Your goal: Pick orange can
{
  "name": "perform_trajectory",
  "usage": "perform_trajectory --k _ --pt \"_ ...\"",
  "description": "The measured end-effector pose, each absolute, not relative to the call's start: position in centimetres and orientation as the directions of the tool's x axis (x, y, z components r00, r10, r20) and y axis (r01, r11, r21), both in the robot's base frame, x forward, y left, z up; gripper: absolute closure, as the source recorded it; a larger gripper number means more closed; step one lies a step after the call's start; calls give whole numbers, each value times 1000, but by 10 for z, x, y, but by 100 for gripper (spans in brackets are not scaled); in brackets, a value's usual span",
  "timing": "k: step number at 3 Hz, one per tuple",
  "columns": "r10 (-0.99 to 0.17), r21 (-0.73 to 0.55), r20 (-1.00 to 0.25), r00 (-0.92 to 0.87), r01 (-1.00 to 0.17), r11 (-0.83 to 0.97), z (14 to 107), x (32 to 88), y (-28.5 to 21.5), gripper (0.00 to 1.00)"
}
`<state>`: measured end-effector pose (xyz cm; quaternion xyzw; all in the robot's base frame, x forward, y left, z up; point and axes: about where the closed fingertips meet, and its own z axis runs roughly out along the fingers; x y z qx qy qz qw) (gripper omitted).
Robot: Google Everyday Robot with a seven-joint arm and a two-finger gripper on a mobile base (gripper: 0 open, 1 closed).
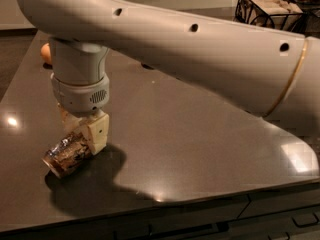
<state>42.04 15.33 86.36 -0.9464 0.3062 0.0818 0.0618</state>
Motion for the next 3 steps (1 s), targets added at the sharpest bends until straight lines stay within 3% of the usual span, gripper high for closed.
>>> perform_trajectory --k 1,2,3 --pt "-577 -86 -243 779 -610 -787 883 420 147 88" --pt "-591 -107 -317 742 -647 -755 909 430 129 100" --pt "-597 -152 -367 714 -679 -718 942 445 111 100"
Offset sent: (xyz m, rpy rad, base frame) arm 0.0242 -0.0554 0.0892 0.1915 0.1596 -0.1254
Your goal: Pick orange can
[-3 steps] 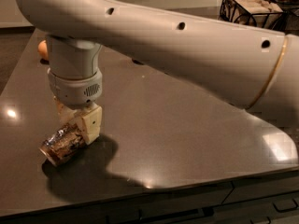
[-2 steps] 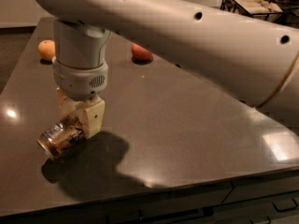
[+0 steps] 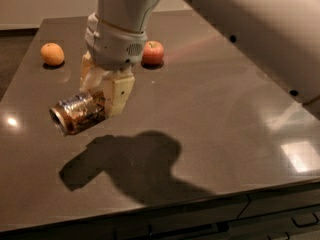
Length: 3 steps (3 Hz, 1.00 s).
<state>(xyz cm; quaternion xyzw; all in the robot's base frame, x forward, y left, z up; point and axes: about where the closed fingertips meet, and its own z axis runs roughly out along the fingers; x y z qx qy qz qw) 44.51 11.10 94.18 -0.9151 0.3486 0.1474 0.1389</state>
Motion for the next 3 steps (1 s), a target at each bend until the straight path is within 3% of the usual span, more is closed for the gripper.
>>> perform_trajectory --k 3 --pt "-607 -264 -403 685 -722 -639 983 470 103 100"
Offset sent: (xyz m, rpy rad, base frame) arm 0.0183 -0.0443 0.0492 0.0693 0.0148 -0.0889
